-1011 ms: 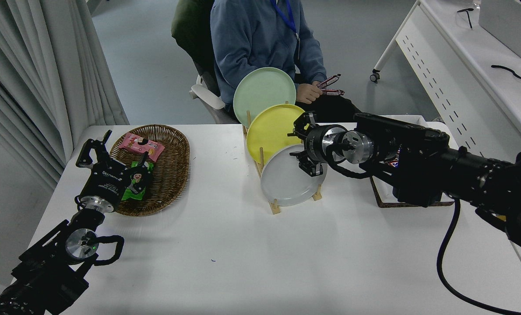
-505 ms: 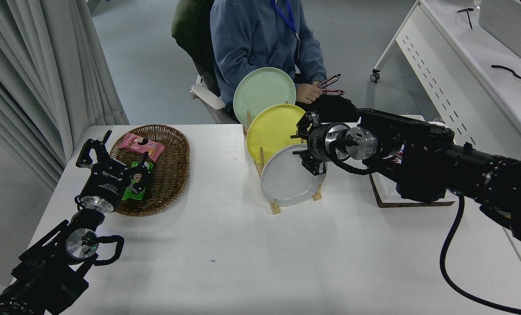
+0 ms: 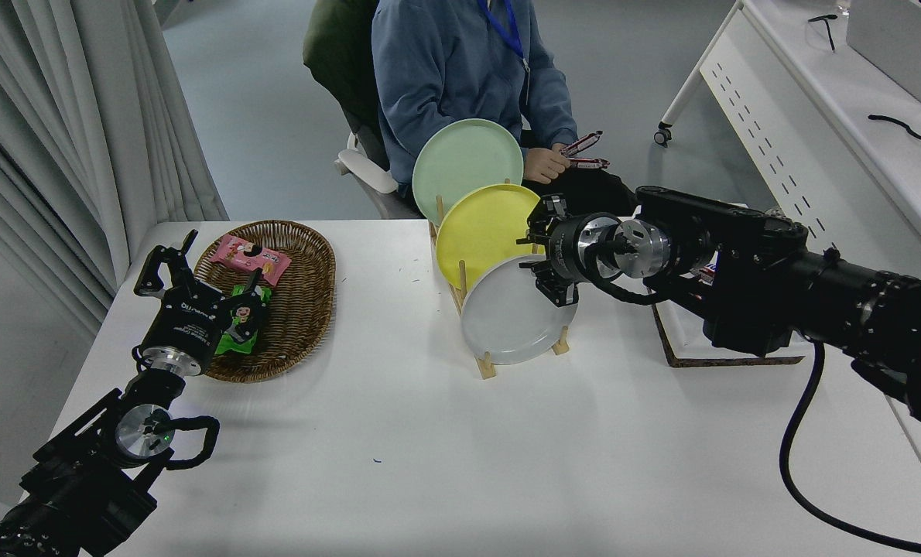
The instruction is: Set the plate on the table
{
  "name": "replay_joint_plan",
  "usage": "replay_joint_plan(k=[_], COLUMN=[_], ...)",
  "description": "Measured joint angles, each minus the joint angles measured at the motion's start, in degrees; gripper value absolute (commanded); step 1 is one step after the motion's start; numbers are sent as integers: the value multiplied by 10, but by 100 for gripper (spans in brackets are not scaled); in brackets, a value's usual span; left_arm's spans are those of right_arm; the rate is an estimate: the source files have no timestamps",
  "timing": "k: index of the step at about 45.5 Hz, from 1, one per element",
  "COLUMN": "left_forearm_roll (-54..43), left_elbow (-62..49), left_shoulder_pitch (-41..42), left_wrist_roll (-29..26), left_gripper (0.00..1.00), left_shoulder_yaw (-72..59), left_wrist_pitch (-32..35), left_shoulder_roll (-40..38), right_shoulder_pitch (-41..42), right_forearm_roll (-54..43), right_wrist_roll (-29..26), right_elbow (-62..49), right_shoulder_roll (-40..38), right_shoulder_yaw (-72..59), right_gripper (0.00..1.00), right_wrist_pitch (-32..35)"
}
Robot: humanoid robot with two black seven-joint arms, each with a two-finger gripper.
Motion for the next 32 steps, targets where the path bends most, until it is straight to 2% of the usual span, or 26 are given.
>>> replay_joint_plan(k=[32], left_forearm_roll=[0], left_elbow=[0], left_shoulder_pitch=[0], left_wrist_roll=[0], left_gripper=[100], left_shoulder_yaw=[0], left_wrist_pitch=[0], left_shoulder_roll=[0], right_shoulder_pitch=[1], right_forearm_roll=[-1], right_wrist_roll=[0], right_elbow=[-1], right_shoulder_roll=[0], right_shoulder_yaw=[0], right_gripper=[17], right_wrist_pitch=[0])
